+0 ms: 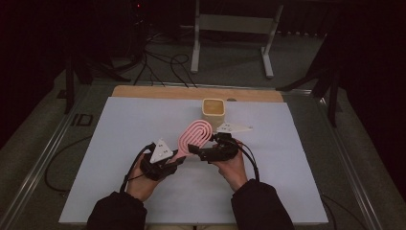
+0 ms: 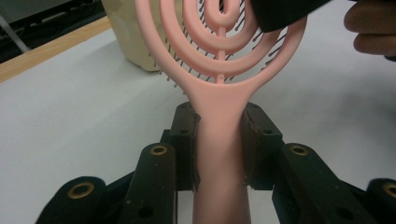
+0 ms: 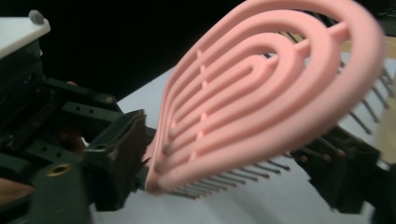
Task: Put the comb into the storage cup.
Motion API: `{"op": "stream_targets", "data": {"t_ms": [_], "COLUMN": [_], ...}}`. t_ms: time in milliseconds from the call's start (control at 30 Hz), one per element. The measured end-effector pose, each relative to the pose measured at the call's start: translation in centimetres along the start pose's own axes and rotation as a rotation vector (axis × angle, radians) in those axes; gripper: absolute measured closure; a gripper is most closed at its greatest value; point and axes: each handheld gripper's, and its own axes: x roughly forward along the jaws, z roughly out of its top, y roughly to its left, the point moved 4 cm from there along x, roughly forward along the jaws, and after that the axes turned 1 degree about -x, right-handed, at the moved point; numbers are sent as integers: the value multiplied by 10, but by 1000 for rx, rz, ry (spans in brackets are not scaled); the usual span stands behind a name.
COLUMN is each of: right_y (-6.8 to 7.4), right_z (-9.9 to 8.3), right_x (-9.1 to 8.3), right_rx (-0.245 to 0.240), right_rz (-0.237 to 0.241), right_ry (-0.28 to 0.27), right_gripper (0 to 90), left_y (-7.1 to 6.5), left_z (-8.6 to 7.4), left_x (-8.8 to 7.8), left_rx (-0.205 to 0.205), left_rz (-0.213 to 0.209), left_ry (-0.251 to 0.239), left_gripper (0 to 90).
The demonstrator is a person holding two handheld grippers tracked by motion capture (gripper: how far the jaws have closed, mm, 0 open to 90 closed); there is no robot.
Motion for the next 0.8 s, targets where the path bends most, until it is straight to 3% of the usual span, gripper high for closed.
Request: {"op": "stream_targets", "data": {"t_ms": [267,333,800], "right_y": [2,2,5], "right_z": [1,1,1], "right_x": [3,3,3], "right_rx": [30,56,125], "right_rz": [15,34,116], "right_ry": [-7,-9,-3], "right_gripper": [417,455,617], "left_y": [-2,-2,-3], "left_z": [0,0,-4], "left_x": [0,0,6], "left_rx": [-4,-4,-10], "left_rz": [-13,-16,-27], "left_ry": [-17,-21,-11], "left_gripper": [701,701,707]}}
